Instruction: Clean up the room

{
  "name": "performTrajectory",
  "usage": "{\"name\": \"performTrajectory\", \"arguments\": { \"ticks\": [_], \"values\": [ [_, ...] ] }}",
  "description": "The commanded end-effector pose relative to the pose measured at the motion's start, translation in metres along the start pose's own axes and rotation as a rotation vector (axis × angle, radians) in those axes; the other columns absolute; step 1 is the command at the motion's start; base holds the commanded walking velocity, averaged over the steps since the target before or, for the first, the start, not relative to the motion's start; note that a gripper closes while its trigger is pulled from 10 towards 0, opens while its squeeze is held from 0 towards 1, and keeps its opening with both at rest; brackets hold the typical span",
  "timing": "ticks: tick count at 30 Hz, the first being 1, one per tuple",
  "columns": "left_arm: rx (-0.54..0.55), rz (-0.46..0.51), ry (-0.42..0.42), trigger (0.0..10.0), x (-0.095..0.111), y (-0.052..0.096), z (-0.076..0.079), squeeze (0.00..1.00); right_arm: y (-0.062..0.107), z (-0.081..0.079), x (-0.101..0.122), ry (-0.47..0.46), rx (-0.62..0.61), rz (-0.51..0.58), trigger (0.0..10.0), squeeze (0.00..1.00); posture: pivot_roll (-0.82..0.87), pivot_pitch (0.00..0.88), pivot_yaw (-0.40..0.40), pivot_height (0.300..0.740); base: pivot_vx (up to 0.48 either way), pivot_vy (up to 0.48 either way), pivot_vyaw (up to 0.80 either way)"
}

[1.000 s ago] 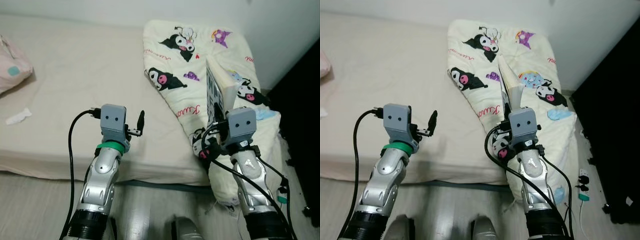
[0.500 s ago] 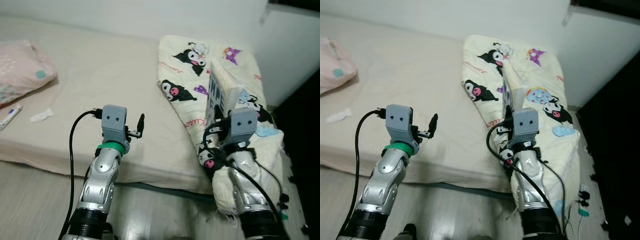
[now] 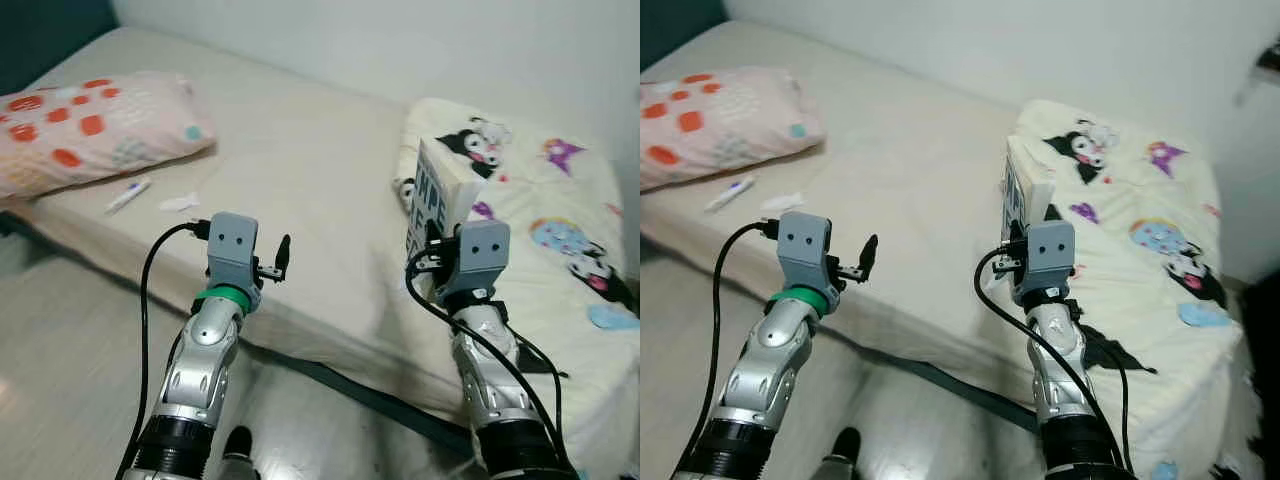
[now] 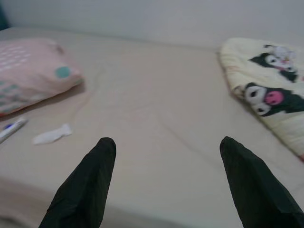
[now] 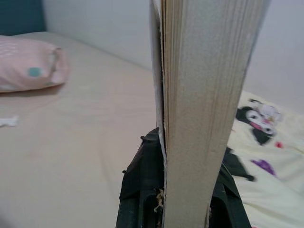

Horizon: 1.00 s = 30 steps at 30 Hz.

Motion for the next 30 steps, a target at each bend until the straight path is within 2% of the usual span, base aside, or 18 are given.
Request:
{"name": "performTrajectory", "arguments": {
  "ticks": [1, 30],
  "values": [
    [0.001, -0.026, 0.001, 10.0, -0.0084, 0.0018, 0.0006, 0.00, 0.0013, 0.0084, -0.0008, 0.010, -0.027, 0.003, 10.0, 0.00, 0.02, 0.068, -0.042, 0.740, 0.000, 0.000, 0.74],
    [0.018, -0.025, -0.049, 10.0, -0.0080, 0.0008, -0.0063, 0.00, 0.0008, 0.0102, -0.0007, -0.012, -0.045, 0.010, 10.0, 0.00, 0.03, 0.068, -0.027, 0.740, 0.000, 0.000, 0.70]
  ]
}}
Point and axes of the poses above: a point about 5 cm out from each wrist's last joint towards the gripper, its own y axis pointing back from the gripper into the wrist, its own x axis along the axis of the wrist's last joint, z = x × y, the point moved 6 cm from there along -y, pointing out of the wrist towards the gripper, and after that the axes turned 7 degrees about y, right-handed, at the moved point
